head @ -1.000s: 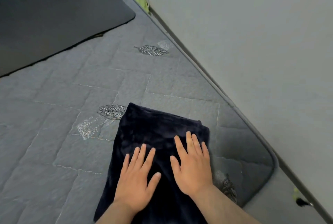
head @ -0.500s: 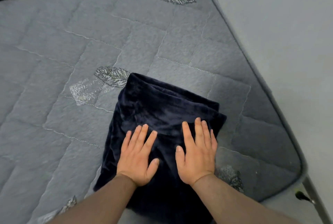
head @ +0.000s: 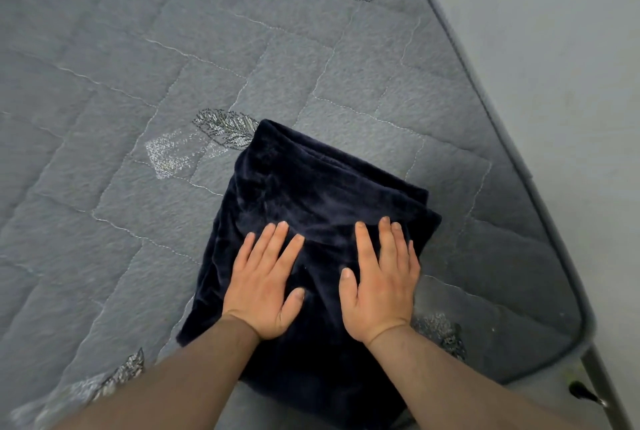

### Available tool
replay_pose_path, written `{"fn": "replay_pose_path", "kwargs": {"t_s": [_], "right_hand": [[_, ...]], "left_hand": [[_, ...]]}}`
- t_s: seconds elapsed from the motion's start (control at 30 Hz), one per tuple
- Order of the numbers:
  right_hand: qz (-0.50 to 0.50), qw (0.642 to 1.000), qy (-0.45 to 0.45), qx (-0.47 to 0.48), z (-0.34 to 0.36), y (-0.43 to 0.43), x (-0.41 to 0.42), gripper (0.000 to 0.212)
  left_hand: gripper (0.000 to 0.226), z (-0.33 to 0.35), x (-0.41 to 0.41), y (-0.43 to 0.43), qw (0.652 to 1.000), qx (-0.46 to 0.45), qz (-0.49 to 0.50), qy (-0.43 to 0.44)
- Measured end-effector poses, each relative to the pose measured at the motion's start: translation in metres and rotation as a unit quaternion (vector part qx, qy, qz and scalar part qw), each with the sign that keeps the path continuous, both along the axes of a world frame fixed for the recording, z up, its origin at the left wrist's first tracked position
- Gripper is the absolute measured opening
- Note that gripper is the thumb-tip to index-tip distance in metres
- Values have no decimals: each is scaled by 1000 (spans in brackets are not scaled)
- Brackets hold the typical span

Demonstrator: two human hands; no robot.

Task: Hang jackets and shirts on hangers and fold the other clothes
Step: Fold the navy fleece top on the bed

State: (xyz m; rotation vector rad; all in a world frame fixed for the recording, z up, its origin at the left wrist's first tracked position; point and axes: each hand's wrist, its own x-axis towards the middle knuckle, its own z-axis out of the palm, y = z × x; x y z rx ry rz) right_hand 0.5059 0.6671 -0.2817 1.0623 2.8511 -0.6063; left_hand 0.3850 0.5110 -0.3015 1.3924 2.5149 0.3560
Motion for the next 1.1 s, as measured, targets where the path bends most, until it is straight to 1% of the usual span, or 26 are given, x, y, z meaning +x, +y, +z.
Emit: {"fn": "replay_pose_path", "kwargs": {"t_s": [0.17,0.23,0.27,0.3,0.33,0.37,0.4,0.43,0.47,0.5,0.53,0.57,0.6,0.63,0.67,0.7,0.73,0.8,0.83,0.87,0.93,0.97,1.03,1.07,1.1], "right_hand": [[-18,999,39,-19,19,1,7,64],[-18,999,45,-25,32,0,14,64],[-22,998,53,-30,39,-2,20,64],[-29,997,65,-38,47,-5,30,64],[-38,995,78,-48,55,-9,42,64],[-41,993,91,-57,63,-15,58,64],[-30,992,104,-58,70,-24,75,66],[0,992,112,-52,75,-35,93,72],[48,992,114,-39,78,-46,108,81],[103,989,103,-22,77,-57,120,92],[156,984,84,-3,72,-65,130,102],[194,979,59,10,67,-70,135,109],[208,977,34,15,63,-71,137,112],[203,979,19,17,61,-68,135,112],[193,981,11,19,60,-64,131,111],[188,982,3,21,60,-59,127,109],[187,982,-4,13,62,-55,122,103],[180,984,5,-12,68,-46,110,83],[170,985,11,-27,73,-42,105,73],[158,986,12,-48,81,-39,99,65],[139,987,23,-75,97,-46,89,53],[140,986,27,-81,106,-56,84,50],[158,980,37,-115,128,-82,68,51],[168,974,23,-148,138,-96,57,55],[173,961,-11,-215,146,-106,47,64]], "left_hand": [[68,27,6,0,999,23,25,-9],[64,46,12,-8,997,37,63,-15],[63,54,14,-17,993,39,106,-20],[64,61,17,-29,984,37,170,-26],[65,65,19,-45,966,32,253,-50],[68,69,21,-60,932,36,345,-105],[69,73,23,-74,879,52,432,-196],[63,76,26,-85,815,77,494,-295],[48,79,27,-95,753,100,527,-382],[32,81,29,-100,701,123,535,-455],[22,82,31,-104,657,138,535,-513],[21,84,34,-104,606,158,536,-566],[24,89,38,-103,552,185,540,-608],[27,94,43,-99,499,209,546,-640],[33,97,48,-93,456,217,552,-663],[39,102,54,-86,423,212,558,-682],[47,105,62,-80,407,197,560,-694],[65,104,76,-67,404,172,552,-709],[66,105,83,-60,397,174,550,-714],[62,107,86,-54,392,187,550,-713],[54,115,90,-48,383,241,553,-699],[53,120,87,-49,372,272,559,-689],[56,126,79,-68,335,344,566,-670],[58,128,73,-82,324,373,565,-661],[59,130,67,-97,319,391,561,-656]]}}
